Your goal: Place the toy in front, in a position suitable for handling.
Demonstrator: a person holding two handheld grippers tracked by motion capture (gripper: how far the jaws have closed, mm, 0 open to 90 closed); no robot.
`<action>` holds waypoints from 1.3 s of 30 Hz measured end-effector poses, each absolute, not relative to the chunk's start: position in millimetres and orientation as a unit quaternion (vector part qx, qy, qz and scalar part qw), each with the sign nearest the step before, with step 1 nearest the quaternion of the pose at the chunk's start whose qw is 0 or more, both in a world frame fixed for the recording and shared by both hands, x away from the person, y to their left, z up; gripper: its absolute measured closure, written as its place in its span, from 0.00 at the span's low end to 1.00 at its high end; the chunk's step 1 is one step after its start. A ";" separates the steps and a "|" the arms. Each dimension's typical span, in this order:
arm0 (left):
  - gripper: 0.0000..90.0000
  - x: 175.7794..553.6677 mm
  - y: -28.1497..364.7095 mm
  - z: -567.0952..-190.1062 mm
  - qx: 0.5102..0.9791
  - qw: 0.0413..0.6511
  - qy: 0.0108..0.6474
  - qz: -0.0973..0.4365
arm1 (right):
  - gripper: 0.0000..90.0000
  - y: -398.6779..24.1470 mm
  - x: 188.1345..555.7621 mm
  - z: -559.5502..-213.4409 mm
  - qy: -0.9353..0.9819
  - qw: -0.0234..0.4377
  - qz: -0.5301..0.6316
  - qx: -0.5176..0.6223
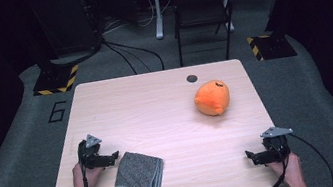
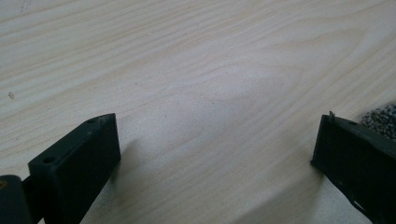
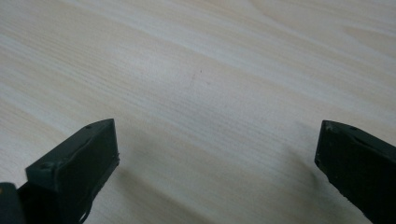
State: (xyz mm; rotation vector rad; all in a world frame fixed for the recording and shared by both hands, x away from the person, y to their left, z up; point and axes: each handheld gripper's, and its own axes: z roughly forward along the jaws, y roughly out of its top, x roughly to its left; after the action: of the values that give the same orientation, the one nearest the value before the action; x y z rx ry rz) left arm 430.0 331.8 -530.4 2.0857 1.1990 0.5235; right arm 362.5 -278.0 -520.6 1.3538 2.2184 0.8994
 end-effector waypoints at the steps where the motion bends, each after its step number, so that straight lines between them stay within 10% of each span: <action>1: 0.01 430.0 331.5 -530.6 0.797 0.335 0.460 0.201 | 0.00 -277.9 363.2 -518.1 0.792 0.193 0.322 0.482; 39: 0.01 430.0 331.6 -530.5 0.797 0.335 0.460 0.201 | 0.00 -226.1 441.0 -450.1 0.808 0.188 0.365 0.421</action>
State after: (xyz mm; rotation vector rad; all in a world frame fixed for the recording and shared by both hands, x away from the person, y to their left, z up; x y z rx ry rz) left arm 430.0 331.6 -530.5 2.0811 1.2013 0.5237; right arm 441.0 -226.1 -450.1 1.1854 2.2741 1.0266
